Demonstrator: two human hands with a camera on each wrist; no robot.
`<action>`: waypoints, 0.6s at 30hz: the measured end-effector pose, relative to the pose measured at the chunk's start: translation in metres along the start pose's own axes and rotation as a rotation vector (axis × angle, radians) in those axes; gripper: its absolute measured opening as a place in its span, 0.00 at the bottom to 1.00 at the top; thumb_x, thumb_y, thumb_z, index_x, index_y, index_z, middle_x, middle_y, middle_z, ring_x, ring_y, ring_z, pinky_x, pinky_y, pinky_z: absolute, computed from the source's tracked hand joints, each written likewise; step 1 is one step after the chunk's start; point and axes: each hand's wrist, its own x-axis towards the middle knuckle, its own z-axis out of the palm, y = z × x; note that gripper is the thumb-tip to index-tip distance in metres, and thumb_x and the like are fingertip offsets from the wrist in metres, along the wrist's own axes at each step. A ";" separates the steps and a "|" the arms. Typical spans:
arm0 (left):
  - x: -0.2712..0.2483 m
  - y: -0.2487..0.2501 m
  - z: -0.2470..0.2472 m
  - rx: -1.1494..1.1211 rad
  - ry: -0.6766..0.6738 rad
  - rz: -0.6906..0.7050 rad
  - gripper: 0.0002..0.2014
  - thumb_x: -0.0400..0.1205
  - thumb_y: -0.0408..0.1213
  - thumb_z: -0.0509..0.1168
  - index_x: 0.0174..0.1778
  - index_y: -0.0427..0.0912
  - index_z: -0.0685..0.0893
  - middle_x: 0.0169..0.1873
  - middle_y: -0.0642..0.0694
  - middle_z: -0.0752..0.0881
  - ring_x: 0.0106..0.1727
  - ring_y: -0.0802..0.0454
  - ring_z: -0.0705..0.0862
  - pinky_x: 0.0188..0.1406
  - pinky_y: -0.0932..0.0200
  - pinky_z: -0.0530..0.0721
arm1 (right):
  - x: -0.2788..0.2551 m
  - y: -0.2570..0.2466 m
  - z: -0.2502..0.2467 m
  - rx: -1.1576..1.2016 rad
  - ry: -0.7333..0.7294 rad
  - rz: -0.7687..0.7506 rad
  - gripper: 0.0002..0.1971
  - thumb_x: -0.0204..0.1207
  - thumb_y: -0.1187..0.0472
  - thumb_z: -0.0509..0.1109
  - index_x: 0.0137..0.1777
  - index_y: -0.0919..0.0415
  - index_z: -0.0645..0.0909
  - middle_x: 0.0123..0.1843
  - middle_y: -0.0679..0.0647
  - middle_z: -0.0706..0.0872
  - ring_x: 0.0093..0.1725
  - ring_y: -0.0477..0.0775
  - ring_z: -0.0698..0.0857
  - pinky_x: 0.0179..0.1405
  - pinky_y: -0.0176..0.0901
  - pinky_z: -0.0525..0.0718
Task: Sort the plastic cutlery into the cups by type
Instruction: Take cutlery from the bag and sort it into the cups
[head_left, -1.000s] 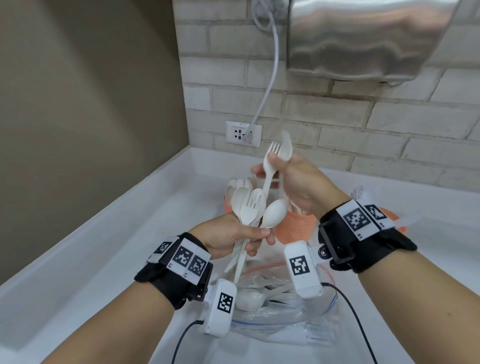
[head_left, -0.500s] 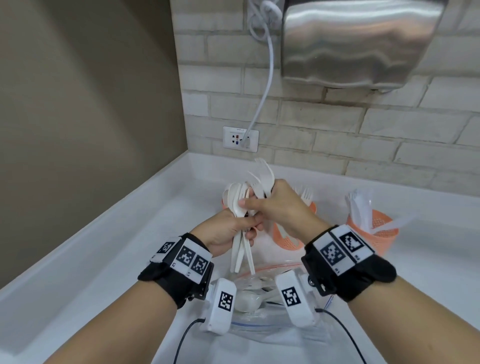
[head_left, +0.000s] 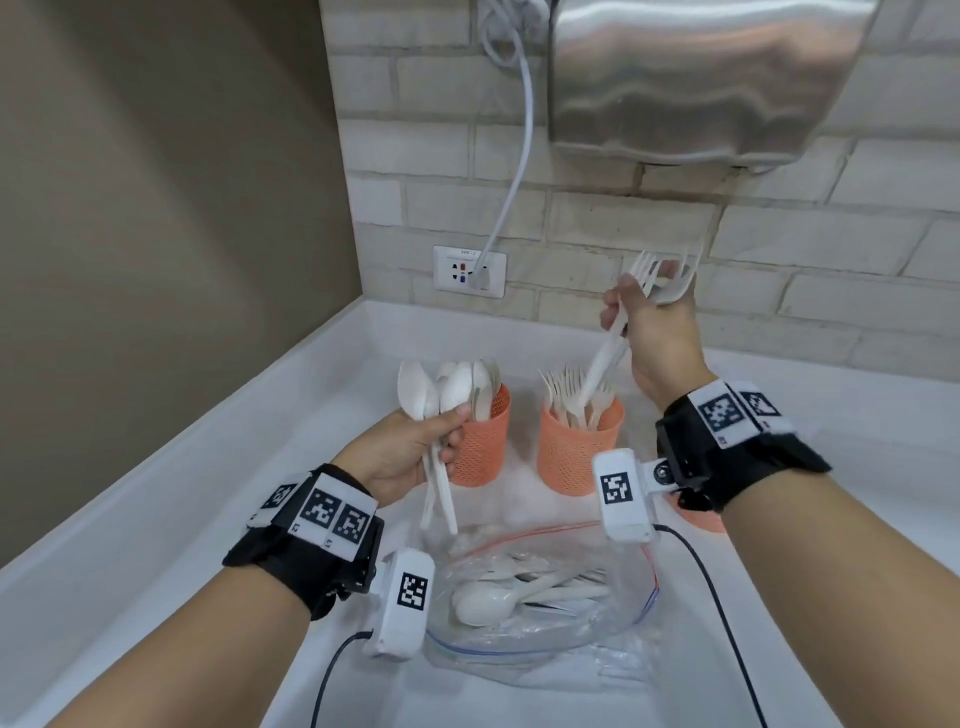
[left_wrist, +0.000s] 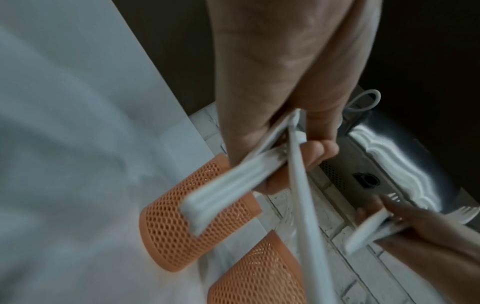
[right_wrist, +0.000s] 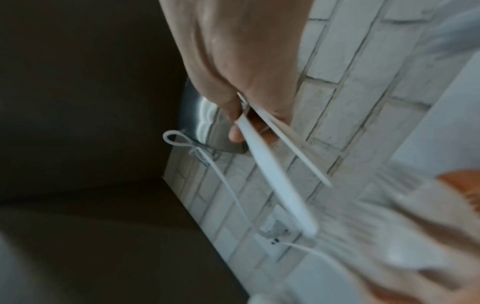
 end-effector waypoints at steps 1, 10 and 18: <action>0.001 0.001 -0.001 -0.004 0.013 0.005 0.05 0.82 0.38 0.62 0.41 0.42 0.79 0.20 0.53 0.75 0.20 0.60 0.72 0.26 0.65 0.77 | 0.003 0.004 -0.002 -0.047 0.005 -0.048 0.13 0.81 0.70 0.60 0.61 0.60 0.64 0.39 0.56 0.78 0.30 0.48 0.79 0.28 0.32 0.80; 0.009 0.008 -0.007 -0.078 0.105 0.063 0.05 0.82 0.37 0.62 0.41 0.42 0.78 0.21 0.52 0.76 0.21 0.59 0.72 0.26 0.64 0.77 | -0.010 0.066 -0.010 -0.286 -0.143 0.025 0.20 0.73 0.71 0.69 0.61 0.56 0.69 0.40 0.51 0.79 0.36 0.42 0.81 0.39 0.32 0.80; 0.023 0.014 -0.013 -0.129 0.251 0.144 0.08 0.83 0.40 0.63 0.38 0.44 0.78 0.20 0.52 0.73 0.20 0.60 0.72 0.28 0.64 0.78 | -0.009 0.077 -0.021 -0.940 -0.200 -0.162 0.13 0.82 0.65 0.54 0.51 0.62 0.82 0.57 0.61 0.82 0.61 0.61 0.74 0.60 0.52 0.72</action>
